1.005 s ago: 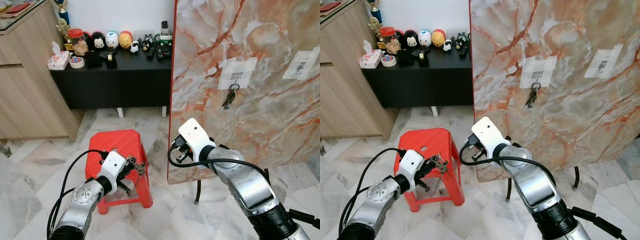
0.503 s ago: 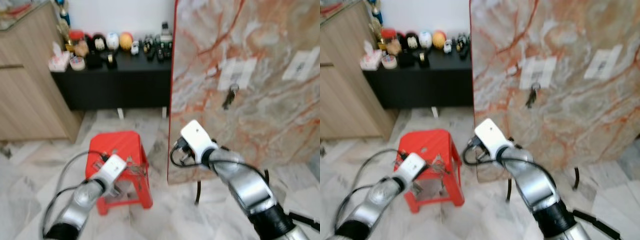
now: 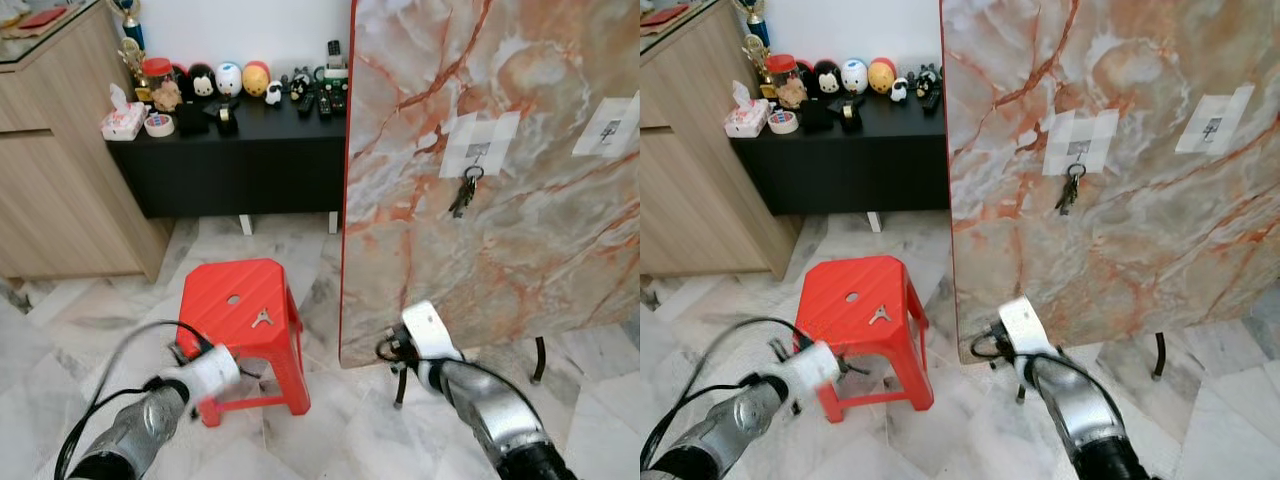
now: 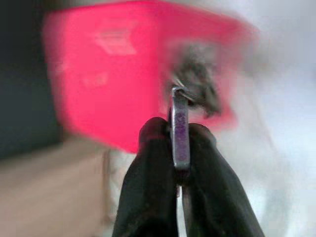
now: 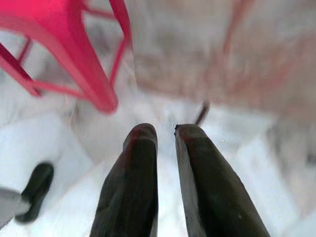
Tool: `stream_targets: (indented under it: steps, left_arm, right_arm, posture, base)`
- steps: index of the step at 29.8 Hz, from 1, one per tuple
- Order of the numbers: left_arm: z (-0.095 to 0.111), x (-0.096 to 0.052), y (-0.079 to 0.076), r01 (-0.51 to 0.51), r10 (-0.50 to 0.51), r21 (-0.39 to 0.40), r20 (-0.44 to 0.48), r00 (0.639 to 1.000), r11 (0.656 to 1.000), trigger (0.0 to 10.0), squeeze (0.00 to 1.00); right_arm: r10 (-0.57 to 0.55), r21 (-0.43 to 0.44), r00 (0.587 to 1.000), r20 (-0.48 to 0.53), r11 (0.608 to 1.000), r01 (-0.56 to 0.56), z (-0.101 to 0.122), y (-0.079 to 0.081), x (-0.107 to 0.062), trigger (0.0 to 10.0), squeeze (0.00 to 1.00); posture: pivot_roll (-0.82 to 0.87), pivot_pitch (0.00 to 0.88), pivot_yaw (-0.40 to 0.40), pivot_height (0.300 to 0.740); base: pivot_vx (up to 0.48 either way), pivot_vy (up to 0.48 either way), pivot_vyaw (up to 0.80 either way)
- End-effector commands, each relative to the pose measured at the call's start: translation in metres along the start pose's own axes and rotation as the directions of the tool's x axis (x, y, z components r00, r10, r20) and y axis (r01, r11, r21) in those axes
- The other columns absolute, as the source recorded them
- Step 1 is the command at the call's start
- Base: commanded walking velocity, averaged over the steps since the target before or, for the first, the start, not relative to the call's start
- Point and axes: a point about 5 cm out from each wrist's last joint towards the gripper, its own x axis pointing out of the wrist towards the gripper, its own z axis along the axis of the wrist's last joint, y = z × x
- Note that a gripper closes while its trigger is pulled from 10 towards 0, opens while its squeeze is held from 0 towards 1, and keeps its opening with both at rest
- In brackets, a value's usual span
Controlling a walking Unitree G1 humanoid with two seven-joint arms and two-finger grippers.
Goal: Hang keys on a hook
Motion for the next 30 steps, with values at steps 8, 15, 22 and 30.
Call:
stream_targets:
  steps: [8,15,22,30]
  left_arm:
    - [-0.038,-0.009,-0.026,-0.015,-0.018,-0.124,-0.262,0.965,0.992,10.0,0.00]
    - [-0.019,0.000,-0.019,-0.059,0.040,-0.086,-0.207,0.978,0.995,10.0,0.00]
    - [-0.029,-0.003,-0.014,-0.068,0.094,0.112,-0.250,0.964,0.991,10.0,0.00]
    - [-0.018,0.003,-0.007,-0.239,0.082,-0.803,-0.232,0.969,0.547,10.0,0.00]
  right_arm:
    - [-0.054,0.135,0.985,-0.165,0.988,0.077,-0.069,0.003,0.004,10.0,0.00]
    - [-0.053,0.154,0.979,-0.197,0.984,0.085,-0.085,0.012,0.007,10.0,0.00]
    - [-0.057,0.150,0.976,-0.209,0.985,0.090,-0.091,0.015,0.007,10.0,0.00]
    - [-0.081,0.150,0.976,-0.201,0.982,0.112,-0.092,0.010,0.006,10.0,0.00]
  posture:
    - [0.02,0.054,0.026,0.740]
    - [0.02,0.052,0.030,0.740]
    - [0.01,0.050,0.033,0.740]
    - [0.02,0.045,0.034,0.740]
  base:
    - [0.000,0.000,0.00]
    - [0.000,0.000,0.00]
    - [0.000,0.000,0.00]
    - [0.000,0.000,0.00]
